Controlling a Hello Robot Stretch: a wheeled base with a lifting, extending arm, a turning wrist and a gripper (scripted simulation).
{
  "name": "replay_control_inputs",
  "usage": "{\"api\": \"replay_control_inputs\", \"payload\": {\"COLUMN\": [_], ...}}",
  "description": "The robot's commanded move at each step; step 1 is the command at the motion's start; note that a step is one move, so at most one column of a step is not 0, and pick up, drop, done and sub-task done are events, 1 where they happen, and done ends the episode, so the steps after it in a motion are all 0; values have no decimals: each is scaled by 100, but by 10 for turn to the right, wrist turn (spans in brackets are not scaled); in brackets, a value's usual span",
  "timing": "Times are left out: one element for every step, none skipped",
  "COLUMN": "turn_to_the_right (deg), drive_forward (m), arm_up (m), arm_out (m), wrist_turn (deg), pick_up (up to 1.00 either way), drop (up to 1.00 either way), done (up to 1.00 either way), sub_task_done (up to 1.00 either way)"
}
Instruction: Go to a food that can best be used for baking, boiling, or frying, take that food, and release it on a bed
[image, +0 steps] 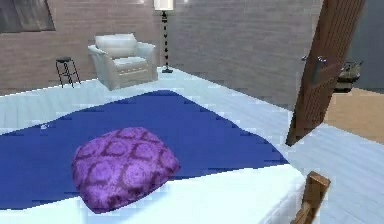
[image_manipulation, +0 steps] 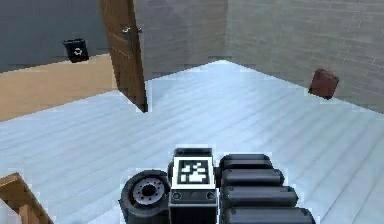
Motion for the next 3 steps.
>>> {"api": "replay_control_inputs", "payload": {"turn_to_the_right": [-450,-450,-300], "drive_forward": [0,0,0], "arm_up": [0,0,0], "arm_out": [0,0,0], "wrist_turn": [0,0,0], "pick_up": [0,0,0], "drop": [0,0,0], "done": [0,0,0], "sub_task_done": [0,0,0]}}
